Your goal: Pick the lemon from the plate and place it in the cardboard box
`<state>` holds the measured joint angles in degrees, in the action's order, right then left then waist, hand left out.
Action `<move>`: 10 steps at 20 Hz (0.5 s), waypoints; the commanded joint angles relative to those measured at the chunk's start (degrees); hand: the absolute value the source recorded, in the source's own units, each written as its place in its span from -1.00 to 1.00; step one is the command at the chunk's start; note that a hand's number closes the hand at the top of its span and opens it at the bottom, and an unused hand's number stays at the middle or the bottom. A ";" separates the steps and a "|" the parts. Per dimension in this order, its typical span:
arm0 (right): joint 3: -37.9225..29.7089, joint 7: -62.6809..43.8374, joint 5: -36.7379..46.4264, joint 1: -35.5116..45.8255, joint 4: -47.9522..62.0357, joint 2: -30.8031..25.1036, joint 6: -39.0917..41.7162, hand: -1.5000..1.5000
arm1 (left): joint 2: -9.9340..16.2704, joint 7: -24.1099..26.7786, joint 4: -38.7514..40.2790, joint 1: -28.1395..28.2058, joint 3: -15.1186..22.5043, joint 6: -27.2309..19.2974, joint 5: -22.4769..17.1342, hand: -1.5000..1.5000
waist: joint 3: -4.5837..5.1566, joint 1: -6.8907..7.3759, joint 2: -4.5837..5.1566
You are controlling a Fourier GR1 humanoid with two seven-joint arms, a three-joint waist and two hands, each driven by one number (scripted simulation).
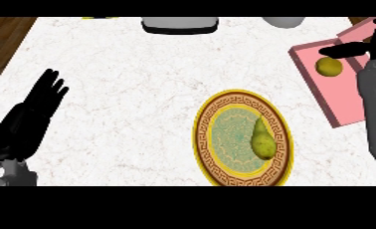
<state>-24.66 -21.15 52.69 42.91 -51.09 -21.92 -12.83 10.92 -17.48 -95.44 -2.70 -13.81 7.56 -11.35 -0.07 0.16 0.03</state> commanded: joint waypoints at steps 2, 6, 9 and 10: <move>-6.72 3.07 -7.52 -1.70 -5.86 1.58 -8.48 -1.00 | -0.24 -0.75 -0.42 0.81 0.37 -0.99 1.19 0.00 | -0.01 -0.57 -0.25; -10.09 5.33 -14.00 -5.35 -11.58 2.26 -8.97 -1.00 | -2.72 3.09 1.50 0.80 1.61 -2.21 3.11 0.00 | 0.05 -0.84 -0.19; -11.94 4.56 -17.95 -9.43 -17.13 -0.50 -5.53 -1.00 | 0.79 0.69 0.48 0.36 -1.09 0.71 -0.36 0.00 | 0.07 -0.66 -0.23; -12.65 3.16 -19.97 -12.82 -22.36 -0.11 -2.51 -1.00 | -0.54 0.93 0.59 0.47 -0.09 -1.07 1.36 0.00 | 0.09 -1.31 -0.41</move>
<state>-34.81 -17.01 37.78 35.65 -65.18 -21.35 -18.24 10.59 -16.34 -94.88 -1.71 -14.00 7.41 -10.73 -0.01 -0.67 -0.25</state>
